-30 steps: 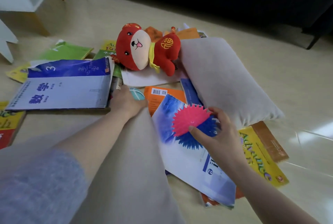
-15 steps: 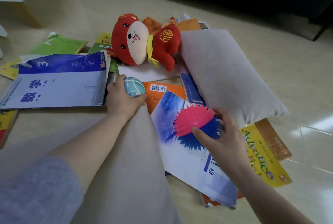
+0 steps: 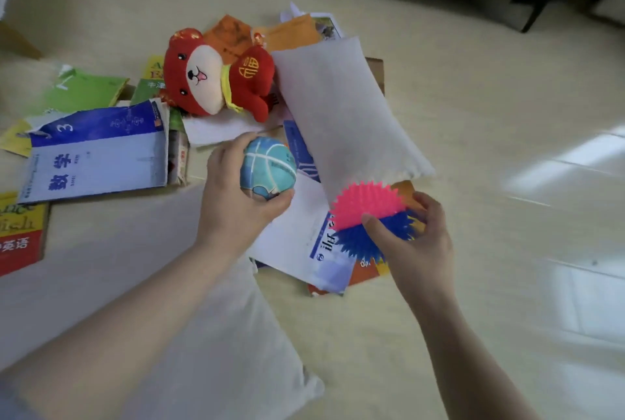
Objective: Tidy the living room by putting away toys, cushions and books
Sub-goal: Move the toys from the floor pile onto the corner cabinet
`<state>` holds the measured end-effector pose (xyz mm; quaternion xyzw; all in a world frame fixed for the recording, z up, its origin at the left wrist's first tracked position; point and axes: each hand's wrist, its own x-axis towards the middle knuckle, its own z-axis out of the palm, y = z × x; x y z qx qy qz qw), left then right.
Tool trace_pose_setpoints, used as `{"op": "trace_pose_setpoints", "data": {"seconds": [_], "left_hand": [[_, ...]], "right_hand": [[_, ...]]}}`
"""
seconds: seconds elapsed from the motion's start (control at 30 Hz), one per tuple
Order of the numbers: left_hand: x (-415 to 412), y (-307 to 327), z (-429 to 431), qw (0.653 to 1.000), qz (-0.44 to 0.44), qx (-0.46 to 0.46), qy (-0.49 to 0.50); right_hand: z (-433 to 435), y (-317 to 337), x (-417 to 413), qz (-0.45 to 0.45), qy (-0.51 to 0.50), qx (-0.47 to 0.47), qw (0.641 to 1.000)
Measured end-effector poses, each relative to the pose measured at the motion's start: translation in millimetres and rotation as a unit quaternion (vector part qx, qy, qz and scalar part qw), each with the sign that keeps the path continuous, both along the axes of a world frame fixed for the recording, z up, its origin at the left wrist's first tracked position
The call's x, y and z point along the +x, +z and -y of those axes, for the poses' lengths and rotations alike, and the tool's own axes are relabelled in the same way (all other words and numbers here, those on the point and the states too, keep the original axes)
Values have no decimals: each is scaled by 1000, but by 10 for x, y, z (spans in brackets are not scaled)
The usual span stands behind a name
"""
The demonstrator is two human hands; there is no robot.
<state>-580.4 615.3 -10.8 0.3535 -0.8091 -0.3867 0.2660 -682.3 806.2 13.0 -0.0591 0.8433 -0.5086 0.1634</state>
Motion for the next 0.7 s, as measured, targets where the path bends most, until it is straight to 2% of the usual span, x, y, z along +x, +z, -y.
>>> {"op": "trace_pose_setpoints", "data": {"seconds": [0.13, 0.2, 0.23, 0.3, 0.33, 0.37, 0.43, 0.53, 0.7], "left_hand": [[50, 847, -580, 996, 20, 89, -26], [9, 1511, -874, 992, 27, 115, -45], [50, 1635, -952, 991, 32, 122, -44], [17, 2313, -1196, 988, 44, 137, -64], [47, 2389, -1235, 987, 44, 142, -63], [2, 2902, -1389, 984, 44, 153, -78], [81, 3294, -1550, 980, 51, 171, -86], [113, 4245, -1913, 972, 61, 194, -118], [190, 5369, -2317, 959, 67, 205, -185]], "right_hand": [[-475, 874, 97, 35, -59, -3, 998], [-775, 1540, 114, 49, -81, 6, 995], [-799, 1641, 162, 51, -80, 9, 995], [-1071, 2315, 196, 49, -89, 13, 995], [-1090, 2381, 240, 42, -86, 16, 995], [-1319, 2934, 249, 38, -99, 24, 994], [-1460, 3333, 366, 42, -102, 29, 993], [-1875, 4385, 514, 30, -142, 41, 989], [-2226, 5569, 761, -6, -182, 32, 983]]}}
